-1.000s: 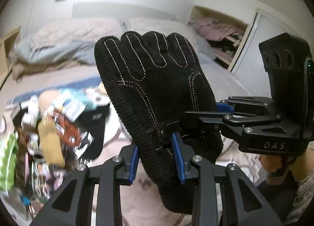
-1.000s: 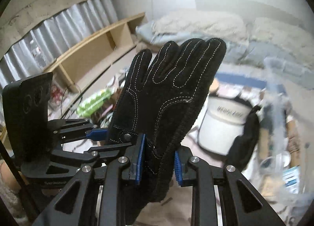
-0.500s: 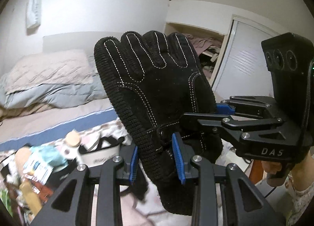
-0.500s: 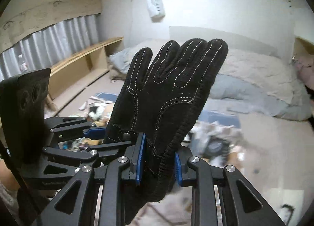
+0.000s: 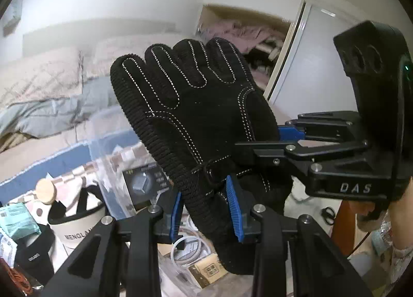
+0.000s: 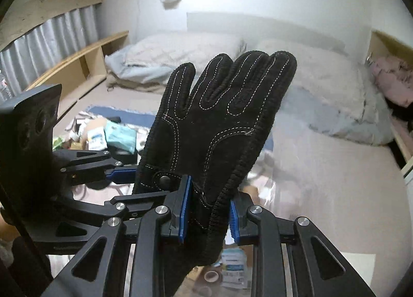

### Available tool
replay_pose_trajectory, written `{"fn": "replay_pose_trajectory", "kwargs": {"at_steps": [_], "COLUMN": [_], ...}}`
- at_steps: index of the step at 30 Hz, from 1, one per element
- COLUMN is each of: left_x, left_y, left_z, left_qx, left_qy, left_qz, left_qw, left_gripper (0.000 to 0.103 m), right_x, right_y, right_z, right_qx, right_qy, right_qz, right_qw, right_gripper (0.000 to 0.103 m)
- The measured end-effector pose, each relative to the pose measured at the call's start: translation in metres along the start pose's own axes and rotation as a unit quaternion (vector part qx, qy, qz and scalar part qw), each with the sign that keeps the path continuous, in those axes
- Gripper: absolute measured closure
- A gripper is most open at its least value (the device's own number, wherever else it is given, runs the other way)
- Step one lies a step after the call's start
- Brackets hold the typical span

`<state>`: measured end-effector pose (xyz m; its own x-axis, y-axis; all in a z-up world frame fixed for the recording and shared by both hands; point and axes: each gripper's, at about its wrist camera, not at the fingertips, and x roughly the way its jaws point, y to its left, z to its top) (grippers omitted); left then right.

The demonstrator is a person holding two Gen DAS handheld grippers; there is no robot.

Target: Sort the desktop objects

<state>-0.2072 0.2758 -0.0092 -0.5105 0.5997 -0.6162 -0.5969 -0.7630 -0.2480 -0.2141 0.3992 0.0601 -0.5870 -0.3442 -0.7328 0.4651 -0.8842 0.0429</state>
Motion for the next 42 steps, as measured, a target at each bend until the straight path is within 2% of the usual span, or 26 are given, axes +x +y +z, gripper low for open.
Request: {"fn": "replay_pose_trajectory", "kwargs": {"at_steps": [5, 9, 11, 13, 14, 19, 20, 23, 26, 31, 33, 37, 42], "left_x": [0.032, 0.045, 0.044, 0.039, 0.037, 0.017, 0.011, -0.011, -0.031, -0.056, -0.060, -0.065, -0.069], "left_y": [0.010, 0.014, 0.014, 0.016, 0.019, 0.029, 0.029, 0.029, 0.030, 0.037, 0.042, 0.055, 0.064], "left_z": [-0.015, -0.024, -0.025, -0.022, -0.022, -0.026, -0.026, -0.026, -0.029, -0.035, -0.038, -0.047, -0.056], "left_qx": [0.007, 0.010, 0.026, 0.025, 0.024, 0.030, 0.034, 0.048, 0.059, 0.060, 0.059, 0.053, 0.038], "left_qy": [0.046, 0.076, 0.080, 0.078, 0.077, 0.065, 0.059, 0.038, 0.024, 0.017, 0.020, 0.029, 0.033], "left_qz": [0.012, 0.029, 0.044, 0.052, 0.050, 0.051, 0.050, 0.064, 0.063, 0.069, 0.070, 0.075, 0.073], "left_qw": [0.9988, 0.9966, 0.9955, 0.9953, 0.9955, 0.9961, 0.9965, 0.9961, 0.9960, 0.9957, 0.9956, 0.9953, 0.9961], "left_gripper": [0.071, 0.071, 0.071, 0.065, 0.058, 0.054, 0.052, 0.029, 0.029, 0.029, 0.029, 0.029, 0.029], "right_x": [0.046, 0.075, 0.089, 0.097, 0.100, 0.115, 0.121, 0.139, 0.168, 0.185, 0.188, 0.186, 0.209], "right_y": [-0.022, -0.015, -0.012, -0.013, -0.013, -0.021, -0.022, -0.024, -0.026, -0.030, -0.033, -0.040, -0.054], "right_z": [-0.009, -0.015, -0.013, -0.010, -0.006, -0.002, -0.002, -0.008, -0.017, -0.016, -0.018, -0.023, -0.034], "right_qx": [0.015, 0.004, 0.003, 0.003, 0.008, 0.027, 0.030, 0.023, 0.026, 0.034, 0.037, 0.049, 0.058], "right_qy": [0.047, 0.086, 0.100, 0.106, 0.108, 0.119, 0.129, 0.161, 0.204, 0.214, 0.215, 0.212, 0.259], "right_qz": [0.030, 0.046, 0.051, 0.056, 0.066, 0.102, 0.101, 0.068, 0.062, 0.055, 0.028, 0.013, -0.032], "right_qw": [0.998, 0.995, 0.994, 0.993, 0.992, 0.987, 0.986, 0.984, 0.977, 0.975, 0.976, 0.976, 0.964], "right_gripper": [0.076, 0.078, 0.078, 0.078, 0.078, 0.078, 0.078, 0.078, 0.079, 0.082, 0.085, 0.086, 0.086]}}
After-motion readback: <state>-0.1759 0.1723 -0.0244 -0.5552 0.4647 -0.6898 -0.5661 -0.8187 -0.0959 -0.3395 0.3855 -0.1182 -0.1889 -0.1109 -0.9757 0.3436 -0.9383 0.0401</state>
